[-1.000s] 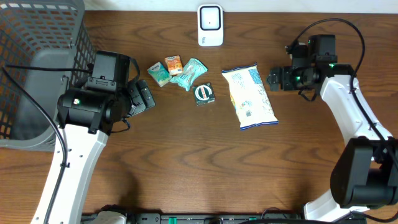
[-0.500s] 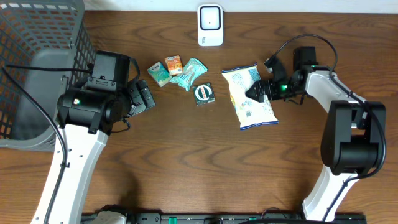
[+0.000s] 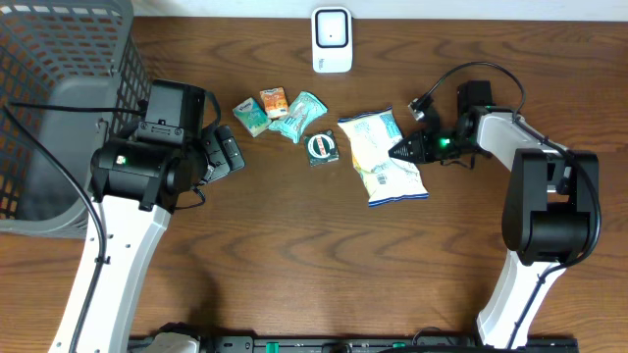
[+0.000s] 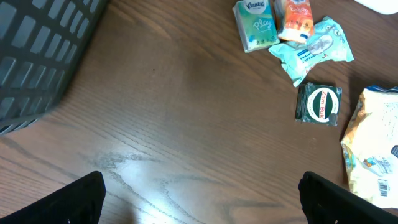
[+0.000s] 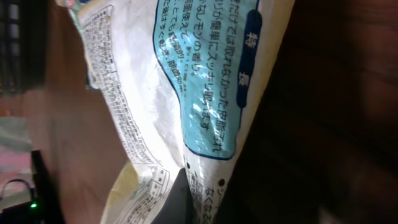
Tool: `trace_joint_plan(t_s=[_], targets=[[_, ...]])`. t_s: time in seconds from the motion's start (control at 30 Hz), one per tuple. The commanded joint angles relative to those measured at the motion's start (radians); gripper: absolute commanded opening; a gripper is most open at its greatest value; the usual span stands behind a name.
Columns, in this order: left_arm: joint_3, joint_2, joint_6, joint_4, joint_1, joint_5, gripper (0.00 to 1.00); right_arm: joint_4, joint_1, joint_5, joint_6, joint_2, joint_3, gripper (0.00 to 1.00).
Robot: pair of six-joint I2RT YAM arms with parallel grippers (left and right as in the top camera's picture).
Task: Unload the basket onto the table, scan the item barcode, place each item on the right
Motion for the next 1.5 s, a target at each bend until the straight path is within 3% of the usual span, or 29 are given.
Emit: trace_joint_plan(t_s=[0.0,0.2,0.6,0.83,1.07,1.47], targets=[[0.003,-0.003,-0.002,-0.003,0.004,-0.010,0.98,0.001,-0.028,-0.123,0.019,-0.029,0.000,0.01],[0.003,-0.003,-0.002,-0.003,0.004,-0.010,0.98,0.055,-0.085,-0.290,0.041,-0.208,0.000,0.01],[0.003,-0.003,-0.002,-0.003,0.004,-0.010,0.98,0.284,-0.044,-0.291,0.171,-0.450,0.000,0.01],[0.003,-0.003,-0.002,-0.003,0.004,-0.010,0.98,0.460,0.011,-0.294,0.336,-0.478,0.000,0.01],[0.003,-0.003,-0.002,-0.003,0.004,-0.010,0.98,0.465,0.058,-0.294,0.465,-0.478,0.000,0.01],[0.003,-0.003,-0.002,-0.003,0.004,-0.010,0.97,0.441,0.099,-0.290,0.472,-0.478,0.000,0.01]])
